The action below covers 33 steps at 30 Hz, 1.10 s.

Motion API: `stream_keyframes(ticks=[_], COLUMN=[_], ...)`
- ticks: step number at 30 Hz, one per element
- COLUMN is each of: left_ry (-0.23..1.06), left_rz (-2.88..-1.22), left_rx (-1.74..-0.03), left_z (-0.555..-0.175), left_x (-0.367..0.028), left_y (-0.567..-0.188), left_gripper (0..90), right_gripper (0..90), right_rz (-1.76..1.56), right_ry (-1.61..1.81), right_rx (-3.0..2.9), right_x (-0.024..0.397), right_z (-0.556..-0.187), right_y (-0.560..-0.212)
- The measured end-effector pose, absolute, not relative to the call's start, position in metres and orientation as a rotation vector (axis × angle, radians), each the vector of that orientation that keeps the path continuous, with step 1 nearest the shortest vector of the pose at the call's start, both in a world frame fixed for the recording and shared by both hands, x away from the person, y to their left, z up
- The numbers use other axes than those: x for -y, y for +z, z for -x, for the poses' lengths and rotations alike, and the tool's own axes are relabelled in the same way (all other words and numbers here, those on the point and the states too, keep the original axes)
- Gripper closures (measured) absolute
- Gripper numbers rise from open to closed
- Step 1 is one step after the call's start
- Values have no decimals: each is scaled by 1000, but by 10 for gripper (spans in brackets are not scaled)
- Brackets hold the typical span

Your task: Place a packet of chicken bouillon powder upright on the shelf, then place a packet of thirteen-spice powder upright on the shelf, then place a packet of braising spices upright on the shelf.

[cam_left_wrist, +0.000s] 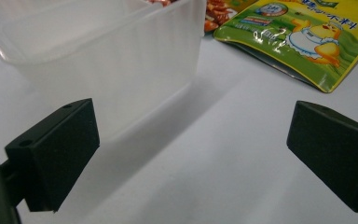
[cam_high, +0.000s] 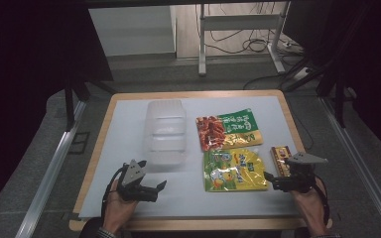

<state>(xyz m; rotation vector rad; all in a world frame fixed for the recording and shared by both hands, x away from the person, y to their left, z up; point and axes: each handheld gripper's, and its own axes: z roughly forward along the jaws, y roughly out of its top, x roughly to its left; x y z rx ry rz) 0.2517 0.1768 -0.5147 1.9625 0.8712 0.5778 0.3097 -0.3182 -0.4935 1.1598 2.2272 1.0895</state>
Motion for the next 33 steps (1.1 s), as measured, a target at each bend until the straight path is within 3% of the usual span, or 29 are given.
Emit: stream_keyframes(ticks=[17, 33], left_ry=[589, 504], left_rz=[-1998, -2057], left_rx=[-863, -906], left_z=[-251, -254], left_x=[-173, -162], left_y=[-515, -516], left_gripper=[33, 14], right_gripper=[17, 19], right_rz=[-1142, -1148], right_ry=[1082, 1093], right_rx=[-2232, -2229], right_x=[314, 313], right_z=[-309, -308], right_y=[-495, -494])
